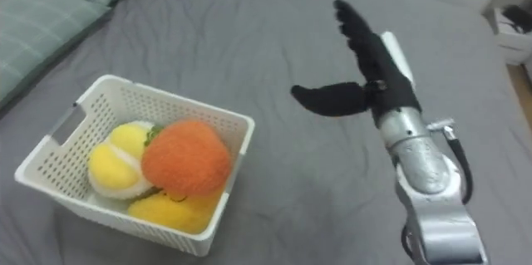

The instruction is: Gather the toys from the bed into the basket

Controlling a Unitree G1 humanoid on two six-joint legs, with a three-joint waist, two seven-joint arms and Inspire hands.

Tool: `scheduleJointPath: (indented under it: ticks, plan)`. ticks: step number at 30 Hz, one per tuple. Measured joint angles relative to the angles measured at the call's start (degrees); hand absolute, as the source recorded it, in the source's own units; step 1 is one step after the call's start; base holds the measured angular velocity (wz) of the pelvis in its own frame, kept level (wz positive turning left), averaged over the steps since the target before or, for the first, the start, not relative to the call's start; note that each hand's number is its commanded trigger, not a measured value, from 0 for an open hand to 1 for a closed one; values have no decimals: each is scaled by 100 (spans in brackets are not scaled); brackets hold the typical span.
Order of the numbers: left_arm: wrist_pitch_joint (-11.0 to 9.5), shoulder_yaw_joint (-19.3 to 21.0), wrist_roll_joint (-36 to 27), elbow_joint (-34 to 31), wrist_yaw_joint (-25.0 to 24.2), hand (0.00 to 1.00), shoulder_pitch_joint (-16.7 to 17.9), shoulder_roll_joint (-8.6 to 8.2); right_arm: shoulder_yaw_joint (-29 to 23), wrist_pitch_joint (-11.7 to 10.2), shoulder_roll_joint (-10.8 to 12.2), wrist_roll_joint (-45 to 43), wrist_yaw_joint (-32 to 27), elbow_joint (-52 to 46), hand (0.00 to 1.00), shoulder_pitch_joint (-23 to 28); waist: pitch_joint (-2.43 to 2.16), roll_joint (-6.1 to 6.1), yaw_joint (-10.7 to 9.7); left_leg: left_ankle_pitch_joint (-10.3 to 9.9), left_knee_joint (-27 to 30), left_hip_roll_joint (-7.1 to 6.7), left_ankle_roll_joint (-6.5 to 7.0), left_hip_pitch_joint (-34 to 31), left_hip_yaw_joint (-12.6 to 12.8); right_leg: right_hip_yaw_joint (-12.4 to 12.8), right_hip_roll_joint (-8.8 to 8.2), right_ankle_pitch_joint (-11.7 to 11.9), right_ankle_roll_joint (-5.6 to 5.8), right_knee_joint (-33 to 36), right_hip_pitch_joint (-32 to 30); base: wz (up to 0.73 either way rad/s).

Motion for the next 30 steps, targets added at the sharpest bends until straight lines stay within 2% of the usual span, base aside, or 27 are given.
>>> scheduleJointPath:
  ticks: [1,2,4,5,7,10,14,17,20,24,30]
  plan:
    - [-81,1,-5,4,0,0,63,8,-223,-119,7,392,-123,73,0,156,10,31,-139,-3,-41,13,-6,50,53,57,15,0,0,0,20,-29]
    - [-111,1,-5,5,0,0,90,13,-320,-150,6,561,-179,133,0,219,1,39,-204,-10,-71,23,-15,62,78,80,26,0,0,1,22,-26]
    - [-184,-11,1,38,3,0,87,22,-641,-184,6,1175,-412,274,0,476,6,26,-469,-42,-73,78,-45,70,226,244,88,16,-27,11,-31,-32]
    - [-183,-7,-1,39,7,0,87,24,-680,-202,6,1297,-458,329,0,523,14,10,-511,-55,-69,95,-58,72,273,299,107,20,-34,10,-49,-43]
    - [-126,-1,-105,106,126,0,120,33,-876,-220,10,1829,-566,626,0,649,24,-34,-760,-74,-62,144,-82,47,385,396,152,41,-67,17,-120,-30]
    - [-36,-1,-242,115,126,0,143,59,-1199,-226,11,2430,-769,896,0,664,51,-13,-945,-80,-59,186,-92,30,539,517,187,65,-95,43,-229,-24]
    - [6,-3,-453,115,127,0,153,62,-1322,-304,23,2760,-784,967,0,898,54,15,-1013,-84,-54,203,-102,-2,586,585,211,68,-101,76,-322,-8]
    - [50,-33,-564,111,188,0,148,67,-1314,-438,147,2759,-746,1667,0,916,49,14,-1082,-87,-2,204,-103,-29,583,584,209,69,-101,87,-370,0]
    - [82,-101,-578,101,223,0,148,69,-1302,-440,240,2643,-729,2538,0,1059,44,27,-1091,-88,0,203,-102,-37,584,583,208,69,-101,80,-330,0]
    - [87,-131,-732,102,255,0,148,65,-1057,-456,302,2311,-707,4198,0,1123,52,57,-1077,-93,-3,206,-107,-2,586,589,210,68,-102,83,-302,0]
    - [30,-240,-757,213,397,0,133,17,-785,-575,585,1926,-630,6297,0,1295,46,126,-993,-107,7,204,-115,42,578,618,212,35,-109,91,-257,-1]
